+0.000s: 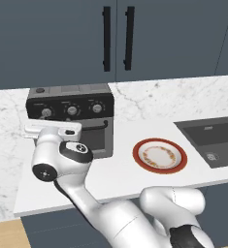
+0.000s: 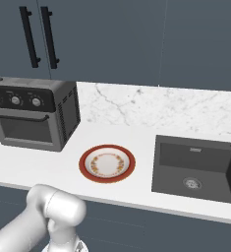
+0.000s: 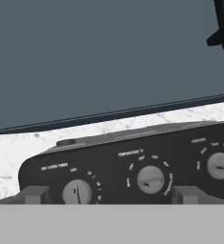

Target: Pick up the kebab skewer and baguette bread, and place them inside the toaster oven. Close the toaster oven door and start by setting the timer.

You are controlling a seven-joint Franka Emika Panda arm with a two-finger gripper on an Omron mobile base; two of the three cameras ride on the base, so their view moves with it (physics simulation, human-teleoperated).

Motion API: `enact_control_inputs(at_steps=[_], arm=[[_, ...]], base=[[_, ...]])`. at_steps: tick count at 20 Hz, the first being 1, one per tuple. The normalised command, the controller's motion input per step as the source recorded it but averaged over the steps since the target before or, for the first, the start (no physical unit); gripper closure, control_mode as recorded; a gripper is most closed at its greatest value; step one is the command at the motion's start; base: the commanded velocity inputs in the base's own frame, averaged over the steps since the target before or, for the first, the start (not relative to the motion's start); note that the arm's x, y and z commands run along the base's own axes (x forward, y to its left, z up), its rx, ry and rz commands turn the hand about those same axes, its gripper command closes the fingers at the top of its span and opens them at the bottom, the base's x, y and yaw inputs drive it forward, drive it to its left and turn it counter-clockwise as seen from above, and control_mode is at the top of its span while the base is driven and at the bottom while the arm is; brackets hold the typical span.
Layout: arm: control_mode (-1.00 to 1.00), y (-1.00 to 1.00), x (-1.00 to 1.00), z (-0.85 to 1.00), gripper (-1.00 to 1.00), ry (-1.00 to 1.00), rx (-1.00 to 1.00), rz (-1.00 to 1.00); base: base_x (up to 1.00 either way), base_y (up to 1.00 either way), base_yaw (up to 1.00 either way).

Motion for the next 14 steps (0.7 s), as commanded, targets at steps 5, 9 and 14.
enact_control_inputs(at_steps=[5, 9, 14], arm=[[-1.00, 0.00, 0.30, 0.00, -1.00, 0.00, 0.00, 0.00], [-1.00, 0.00, 0.21, -0.08, -1.00, 0.00, 0.00, 0.00], [-1.00, 0.02, 0.11, -0.14, -1.00, -0.01, 0.00, 0.00]], base=[[0.00, 0.00, 0.00], [0.00, 0.00, 0.00], [0.00, 0.00, 0.00]])
